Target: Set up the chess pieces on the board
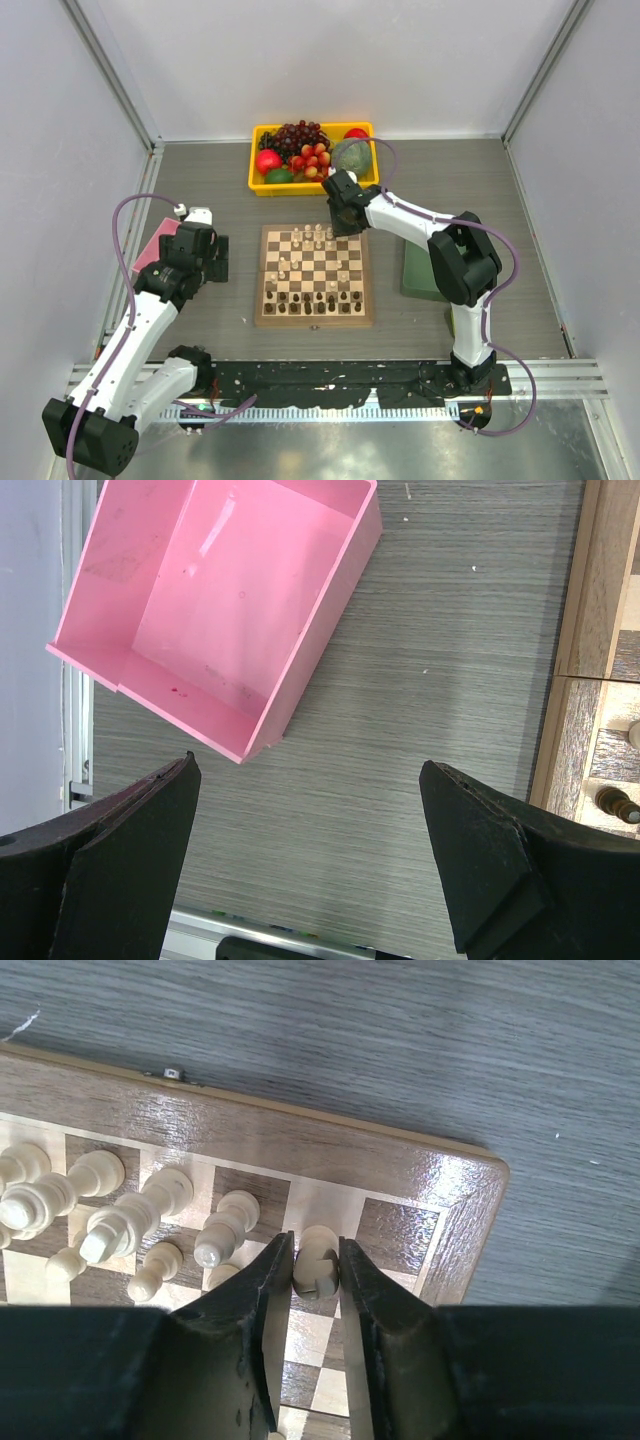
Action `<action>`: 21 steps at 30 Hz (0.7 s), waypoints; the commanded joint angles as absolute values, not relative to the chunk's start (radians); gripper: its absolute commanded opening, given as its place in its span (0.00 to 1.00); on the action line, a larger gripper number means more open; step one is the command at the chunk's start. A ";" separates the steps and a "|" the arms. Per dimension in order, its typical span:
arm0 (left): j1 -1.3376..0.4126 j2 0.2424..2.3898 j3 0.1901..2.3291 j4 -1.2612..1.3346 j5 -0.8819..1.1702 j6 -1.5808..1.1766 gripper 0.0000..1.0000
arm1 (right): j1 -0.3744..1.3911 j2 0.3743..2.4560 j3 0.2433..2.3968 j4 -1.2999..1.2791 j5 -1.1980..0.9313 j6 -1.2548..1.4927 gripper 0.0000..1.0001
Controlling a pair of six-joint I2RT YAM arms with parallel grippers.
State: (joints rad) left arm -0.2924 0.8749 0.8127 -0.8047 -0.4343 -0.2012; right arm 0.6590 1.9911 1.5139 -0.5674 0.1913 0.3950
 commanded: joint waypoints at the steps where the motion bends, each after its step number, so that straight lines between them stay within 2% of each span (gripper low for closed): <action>1: -0.288 0.864 0.834 -0.796 -0.439 -0.196 0.99 | 0.658 1.987 1.546 -0.528 0.193 0.391 0.28; 9: -0.287 0.864 0.836 -0.795 -0.436 -0.196 0.99 | 0.658 1.988 1.549 -0.525 0.207 0.390 0.26; 21: -0.288 0.867 0.835 -0.795 -0.436 -0.195 0.99 | 0.657 1.997 1.560 -0.525 0.212 0.382 0.29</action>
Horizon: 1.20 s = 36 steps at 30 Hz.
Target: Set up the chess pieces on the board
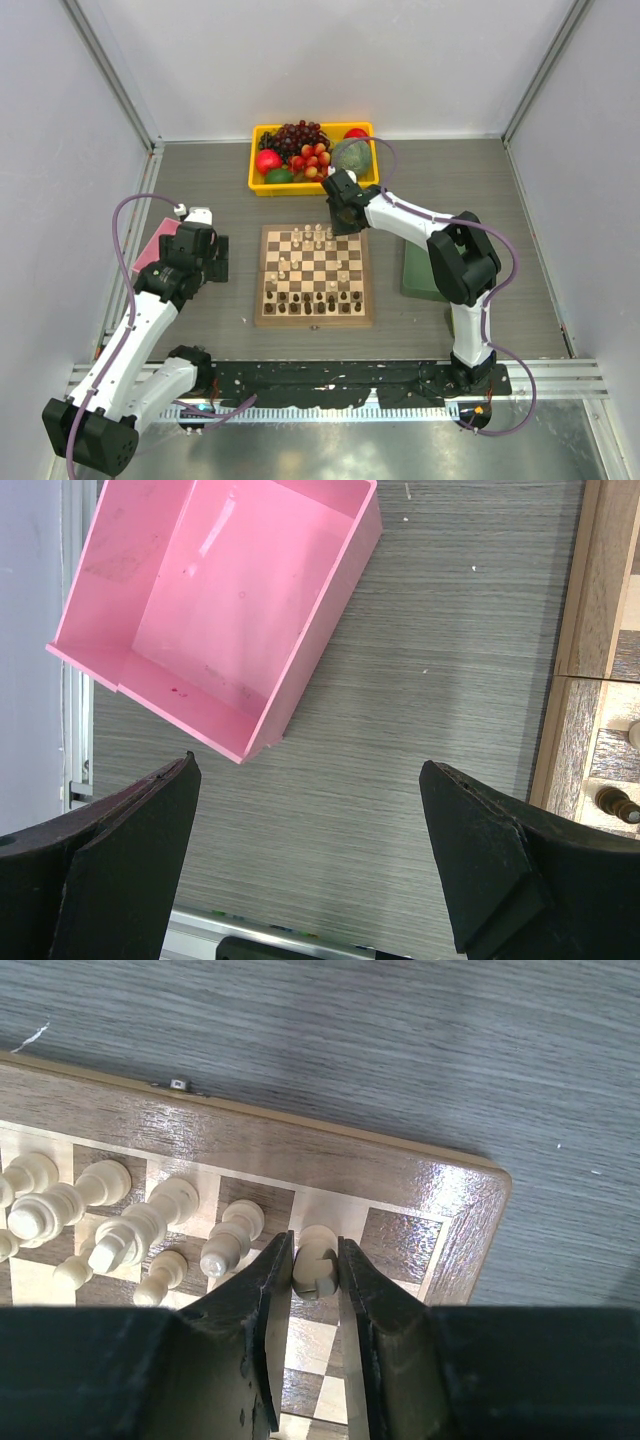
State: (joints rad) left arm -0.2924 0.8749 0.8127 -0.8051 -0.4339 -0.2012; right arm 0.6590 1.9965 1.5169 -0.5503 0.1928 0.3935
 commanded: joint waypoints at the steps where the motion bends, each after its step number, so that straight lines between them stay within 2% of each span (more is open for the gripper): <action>1: -0.288 0.867 0.836 -0.795 -0.436 -0.193 0.99 | 0.655 1.999 1.560 -0.525 0.213 0.383 0.29; 8: -0.288 0.865 0.836 -0.795 -0.433 -0.195 0.99 | 0.655 2.002 1.559 -0.525 0.210 0.385 0.30; 12: -0.288 0.867 0.836 -0.796 -0.433 -0.195 0.99 | 0.655 1.996 1.559 -0.526 0.209 0.382 0.34; 26: -0.288 0.868 0.836 -0.795 -0.431 -0.195 0.99 | 0.655 1.830 1.480 -0.514 0.227 0.394 0.67; 36: -0.288 0.871 0.838 -0.796 -0.431 -0.195 0.99 | 0.709 1.638 1.286 -0.494 0.186 0.459 0.68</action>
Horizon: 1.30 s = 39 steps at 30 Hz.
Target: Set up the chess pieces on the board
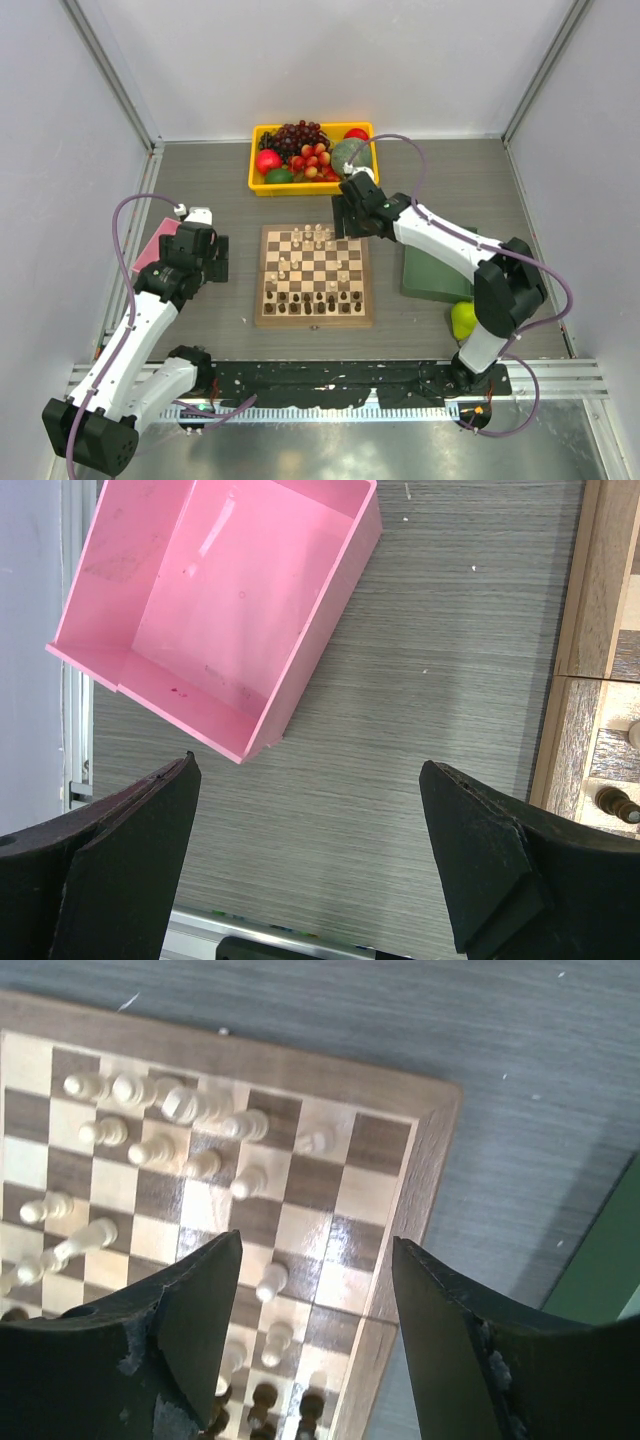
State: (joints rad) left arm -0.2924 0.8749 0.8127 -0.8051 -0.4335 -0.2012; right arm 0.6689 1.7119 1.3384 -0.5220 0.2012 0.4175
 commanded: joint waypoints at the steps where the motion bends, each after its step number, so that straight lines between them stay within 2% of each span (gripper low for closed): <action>1: -0.288 0.873 0.838 -0.796 -0.433 -0.193 0.99 | 0.731 1.622 1.278 -0.497 0.183 0.463 0.66; 11: -0.288 0.876 0.839 -0.799 -0.430 -0.195 0.99 | 0.876 1.603 1.210 -0.532 0.167 0.531 0.53; 20: -0.288 0.874 0.839 -0.799 -0.433 -0.195 0.99 | 0.903 1.631 1.192 -0.535 0.152 0.566 0.44; 39: -0.288 0.874 0.839 -0.799 -0.430 -0.195 0.99 | 0.925 1.695 1.203 -0.564 0.144 0.560 0.42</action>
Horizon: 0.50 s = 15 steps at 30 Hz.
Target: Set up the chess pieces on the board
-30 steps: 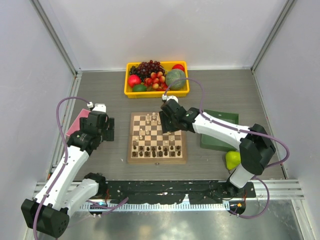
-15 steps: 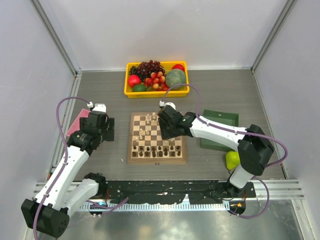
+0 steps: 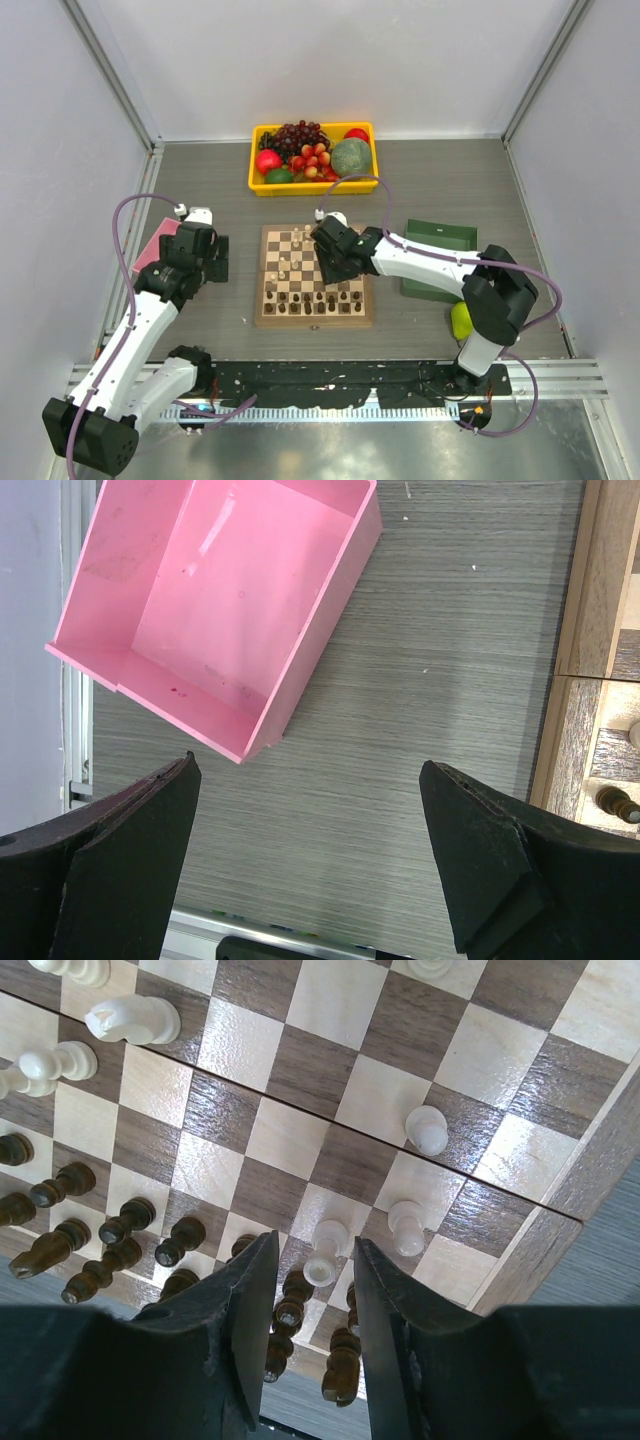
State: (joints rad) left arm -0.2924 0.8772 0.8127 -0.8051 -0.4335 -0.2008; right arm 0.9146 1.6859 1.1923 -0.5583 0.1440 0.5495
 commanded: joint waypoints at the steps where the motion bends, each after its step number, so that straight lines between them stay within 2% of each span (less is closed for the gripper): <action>1: -0.287 0.874 0.838 -0.798 -0.431 -0.193 0.99 | 0.925 1.698 1.204 -0.568 0.150 0.558 0.42; 15: -0.288 0.871 0.839 -0.798 -0.428 -0.192 0.99 | 0.933 1.727 1.218 -0.583 0.161 0.551 0.38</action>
State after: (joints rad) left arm -0.2924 0.8772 0.8127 -0.8051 -0.4328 -0.2008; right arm 0.9241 1.7195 1.1923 -0.5758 0.1467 0.5491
